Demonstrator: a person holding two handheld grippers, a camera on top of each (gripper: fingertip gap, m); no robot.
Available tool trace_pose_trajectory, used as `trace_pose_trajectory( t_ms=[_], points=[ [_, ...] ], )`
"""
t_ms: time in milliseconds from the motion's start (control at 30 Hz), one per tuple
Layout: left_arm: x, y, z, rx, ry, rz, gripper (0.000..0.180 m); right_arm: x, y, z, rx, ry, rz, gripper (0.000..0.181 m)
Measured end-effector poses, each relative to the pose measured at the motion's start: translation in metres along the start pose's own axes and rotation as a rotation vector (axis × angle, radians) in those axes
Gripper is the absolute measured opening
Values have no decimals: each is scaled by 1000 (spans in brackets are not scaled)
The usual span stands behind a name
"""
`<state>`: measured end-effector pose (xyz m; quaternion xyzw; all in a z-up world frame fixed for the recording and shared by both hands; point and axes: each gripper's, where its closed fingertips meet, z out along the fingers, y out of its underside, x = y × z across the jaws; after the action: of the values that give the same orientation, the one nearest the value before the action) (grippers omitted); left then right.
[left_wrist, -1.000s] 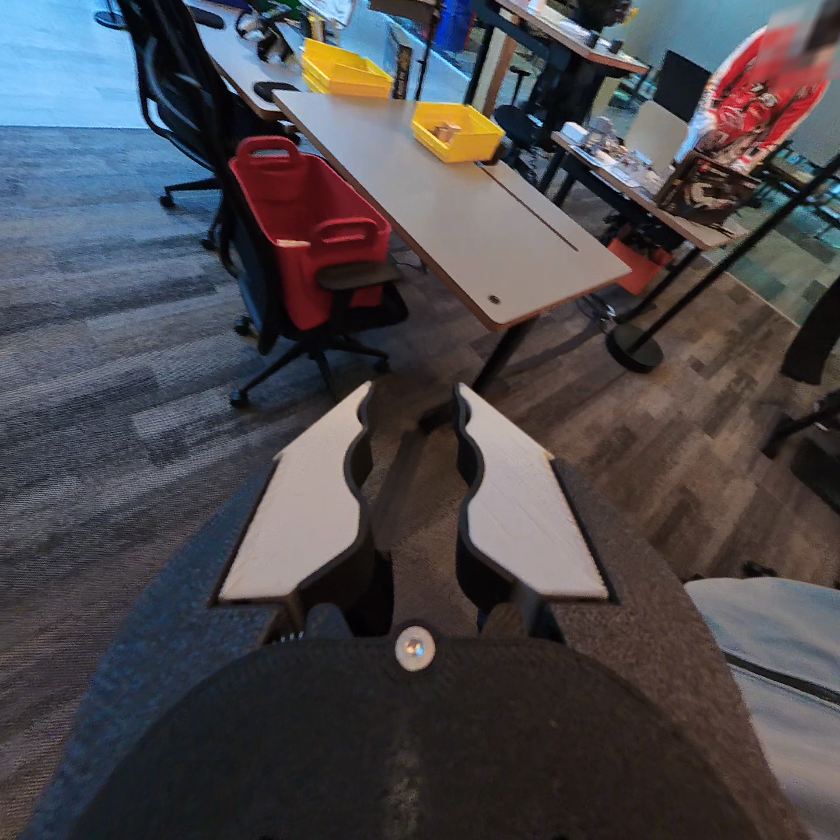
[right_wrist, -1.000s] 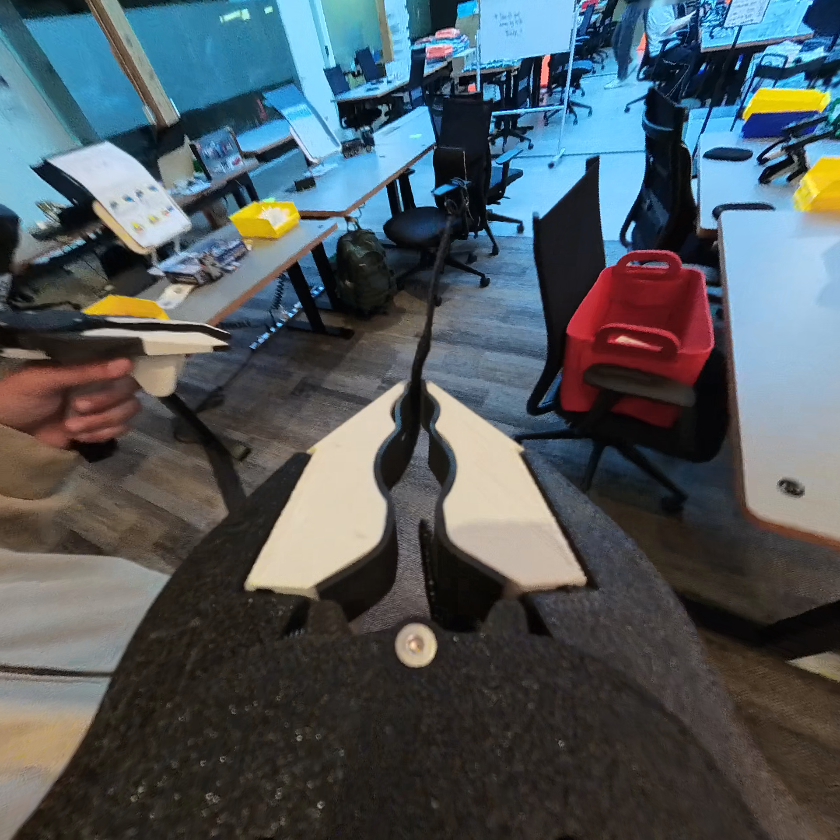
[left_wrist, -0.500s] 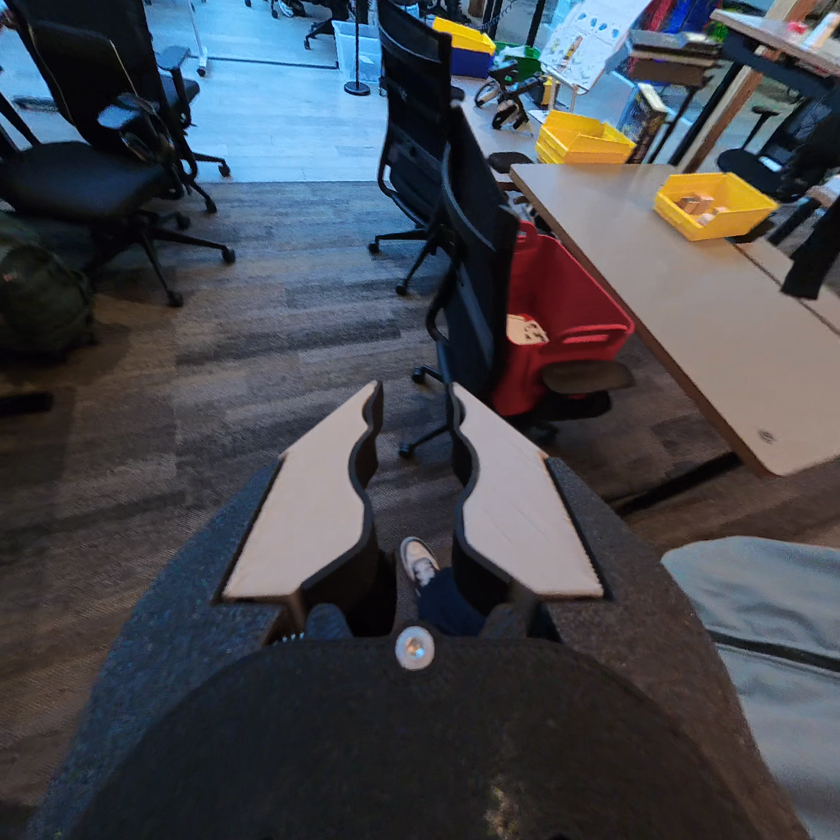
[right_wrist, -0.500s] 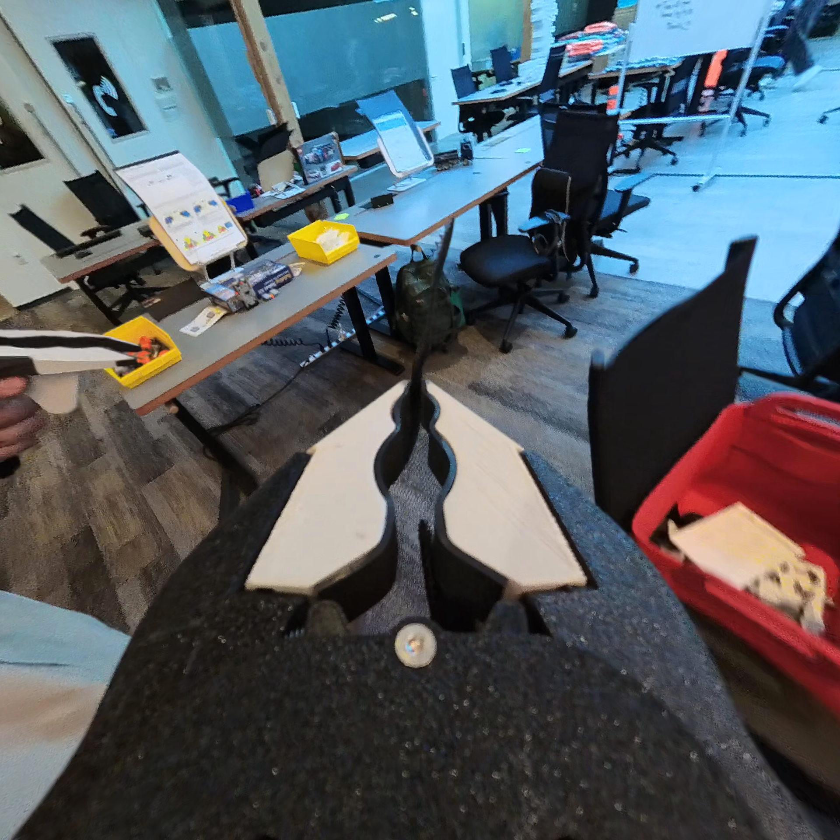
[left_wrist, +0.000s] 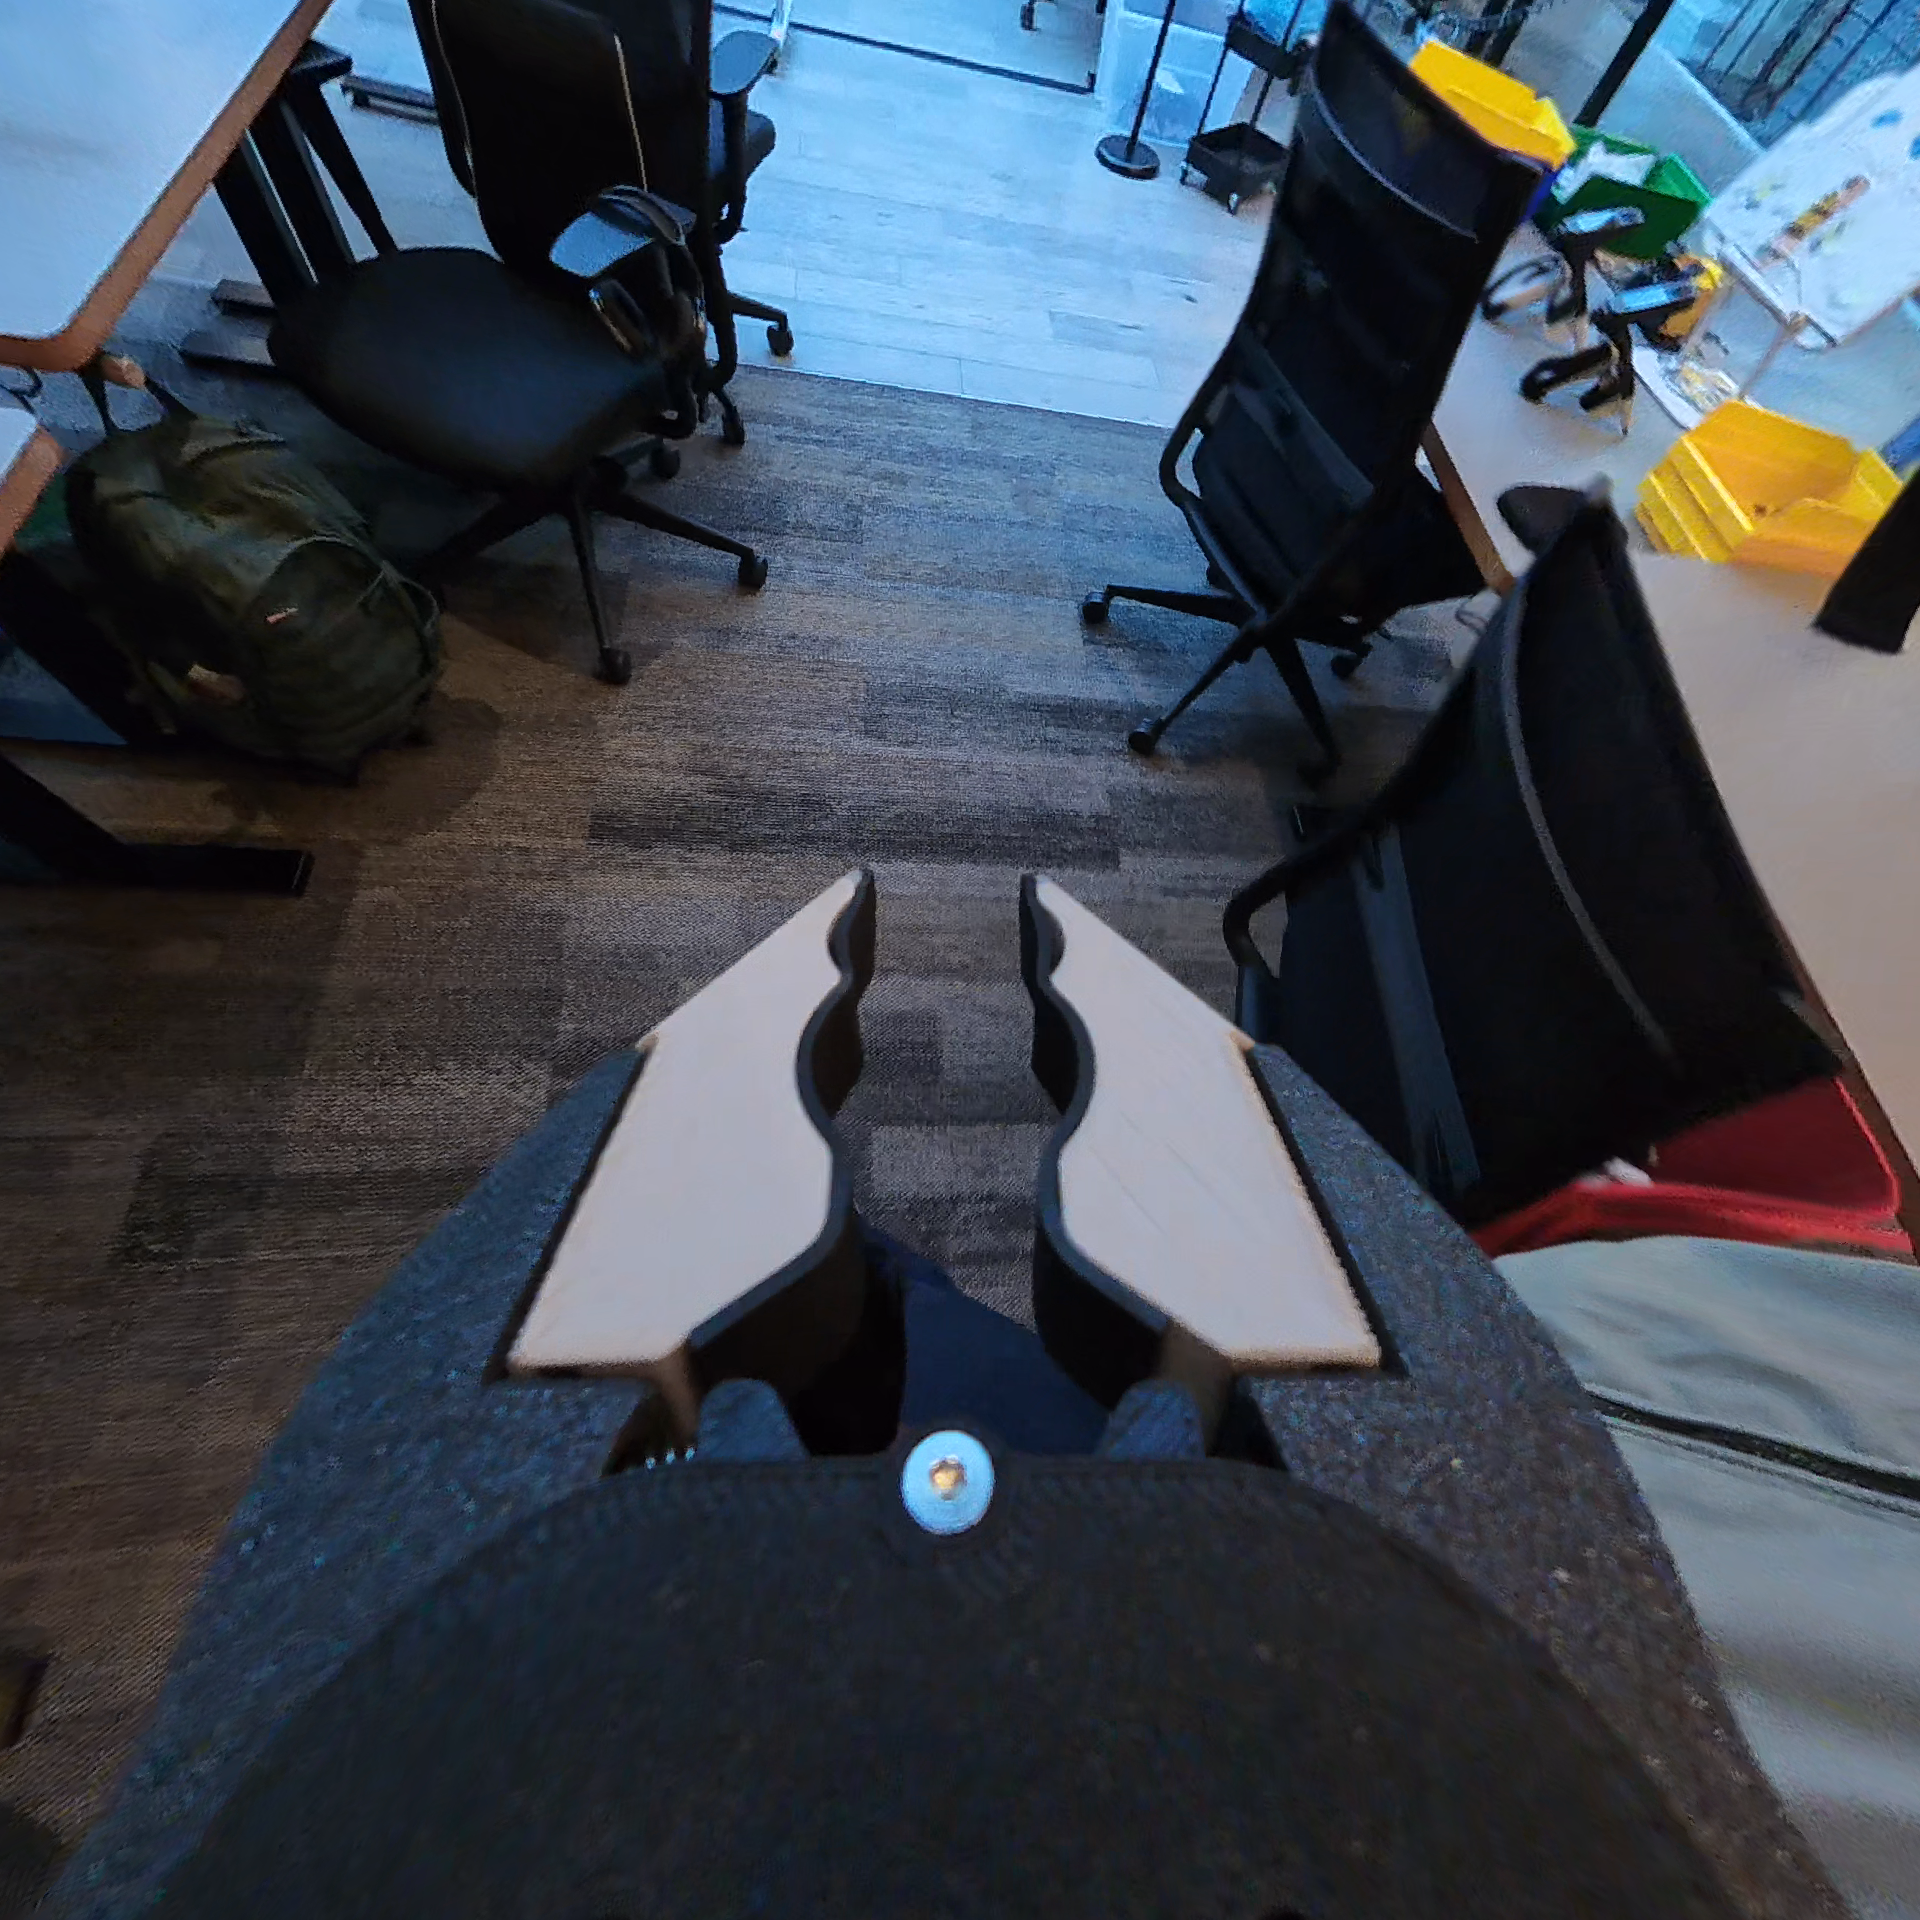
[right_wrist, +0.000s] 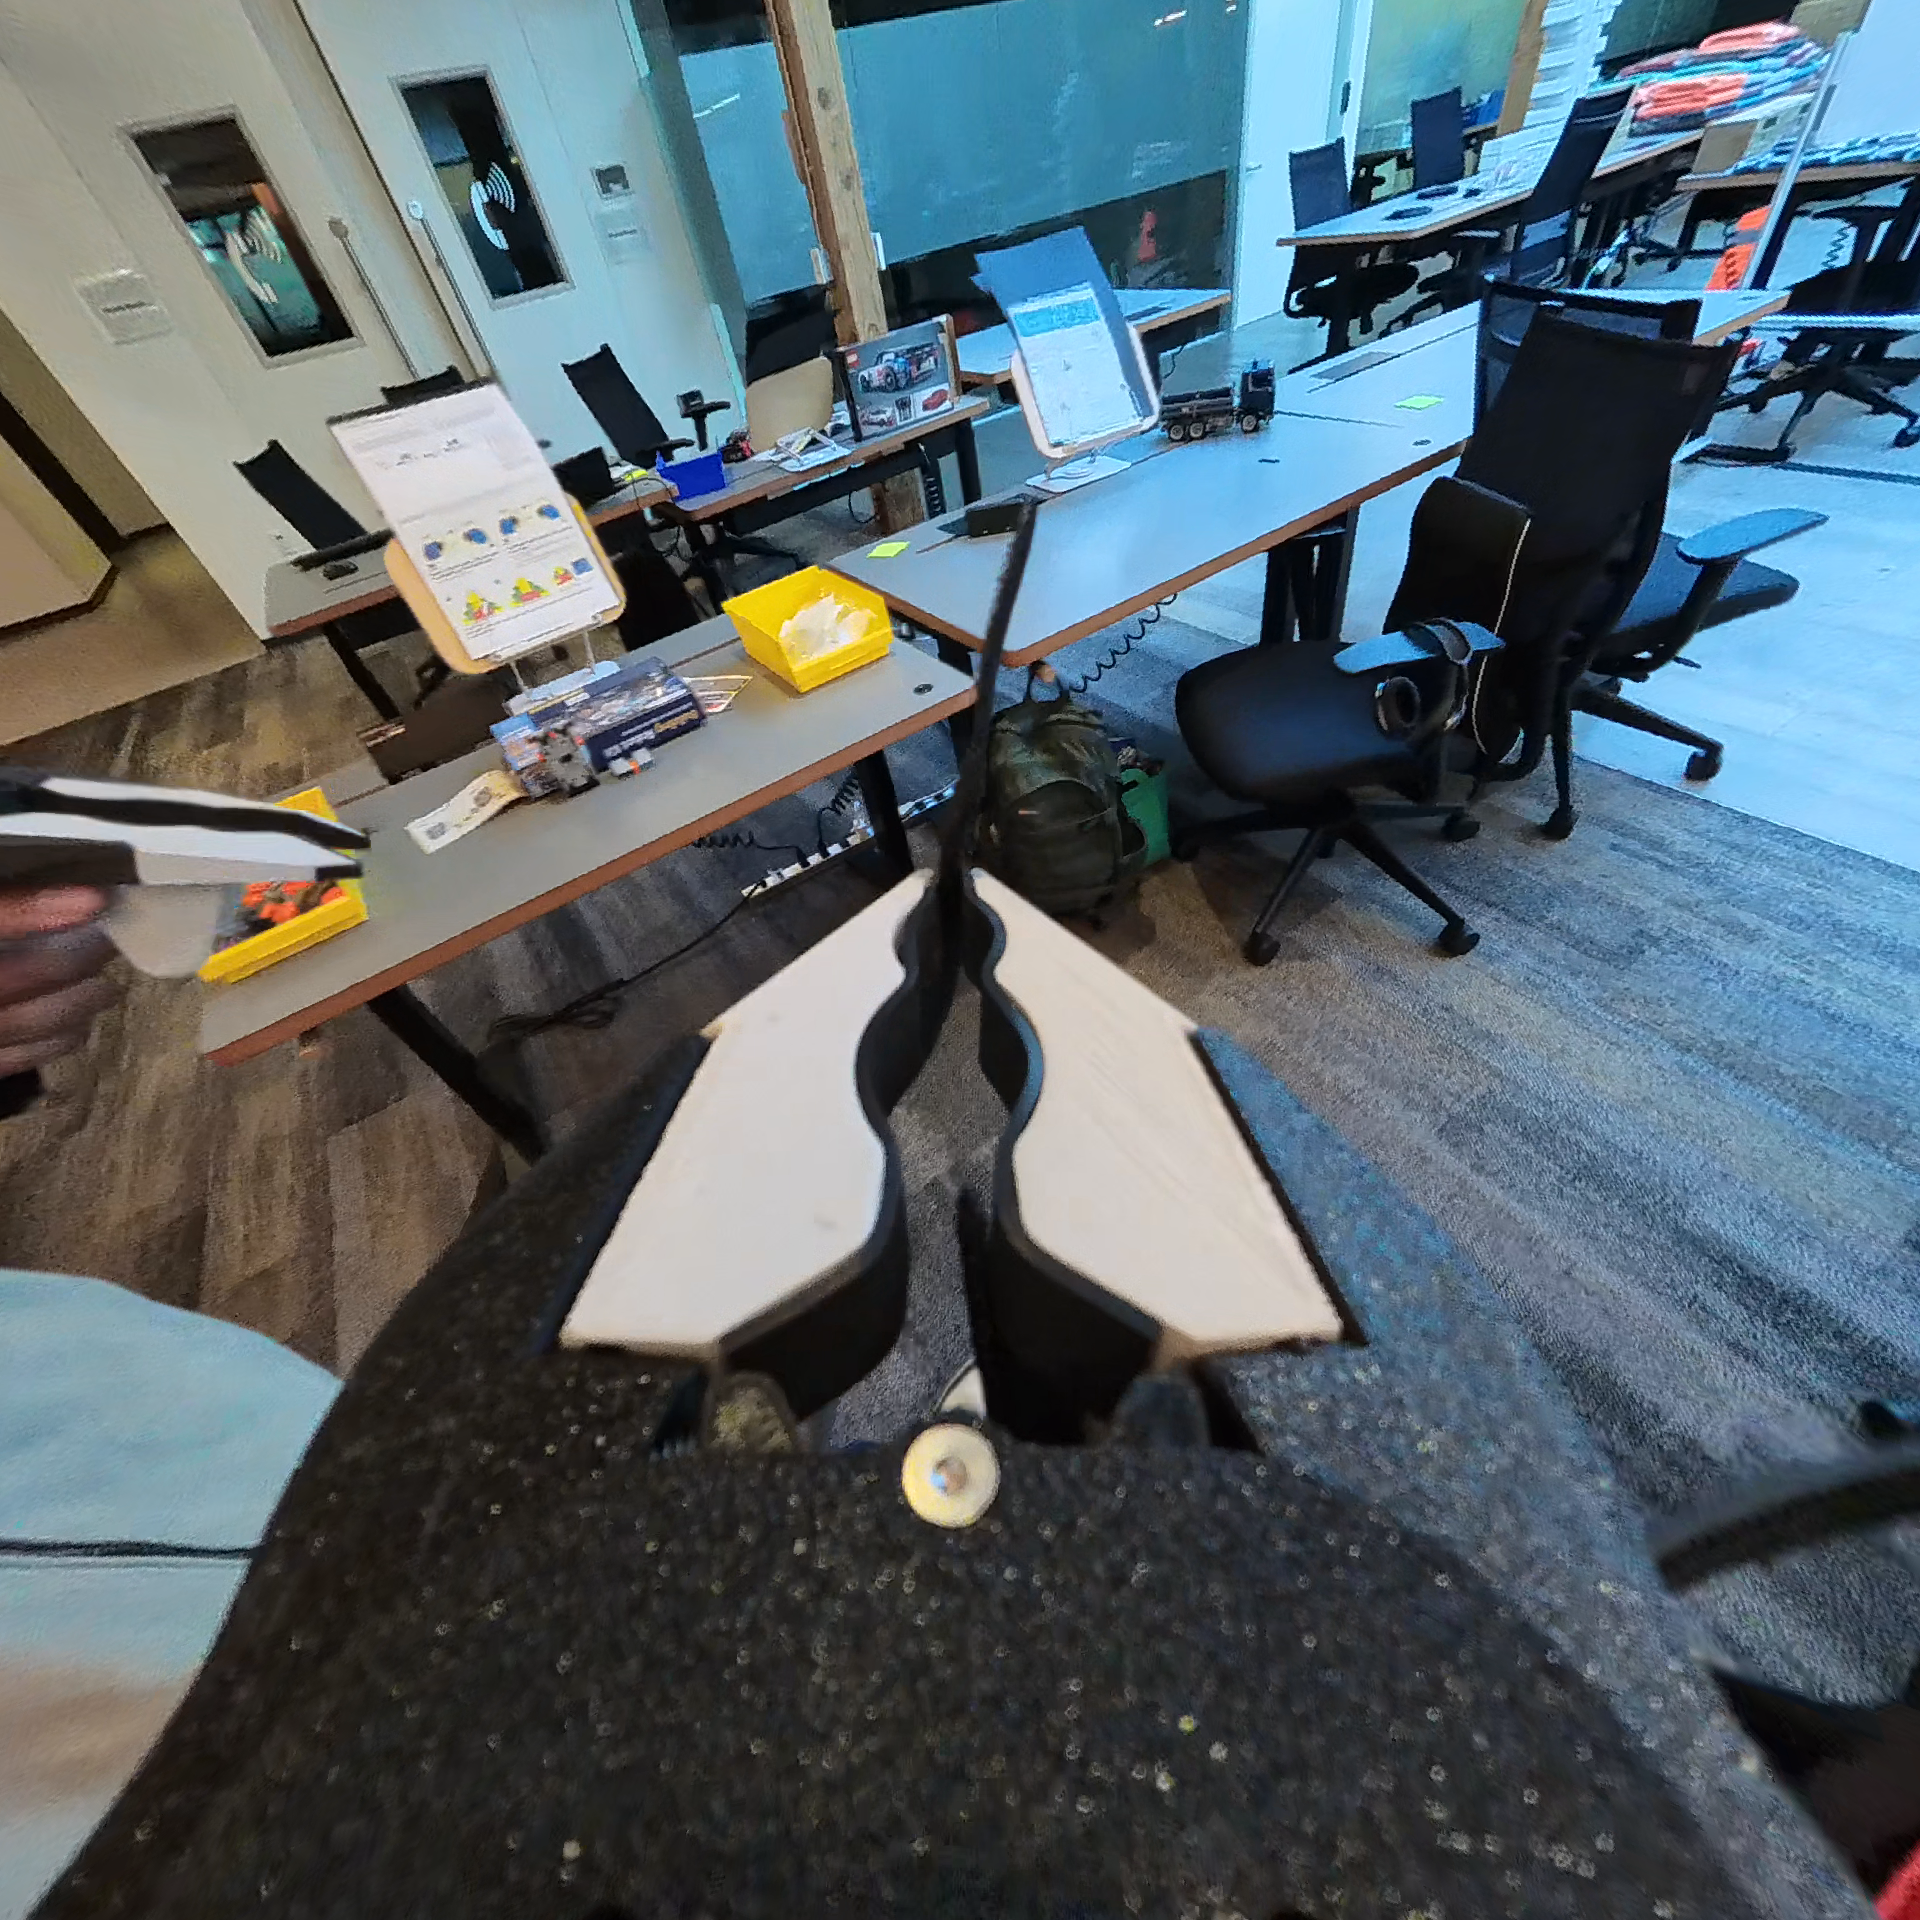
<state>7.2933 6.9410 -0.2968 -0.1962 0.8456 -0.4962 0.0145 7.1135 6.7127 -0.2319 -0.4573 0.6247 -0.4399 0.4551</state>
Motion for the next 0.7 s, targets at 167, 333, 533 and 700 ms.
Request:
trace_pose_trajectory(
  t_ms=[167, 333, 533, 700],
  points=[
    [-60, -69, 143, 11, 68, -26, 27, 107, -21, 116, 10, 58, 24, 2],
    [-115, -199, 264, 52, 161, 51, 27, 198, -73, 209, 47, 110, 141, 2],
    [-147, -332, 419, 31, 254, 204, 27, 318, -116, 283, 8, 273, 97, 2],
    [-124, -410, 555, 51, 349, 273, 28, 433, -121, 335, 35, 373, 154, 3]
  ],
)
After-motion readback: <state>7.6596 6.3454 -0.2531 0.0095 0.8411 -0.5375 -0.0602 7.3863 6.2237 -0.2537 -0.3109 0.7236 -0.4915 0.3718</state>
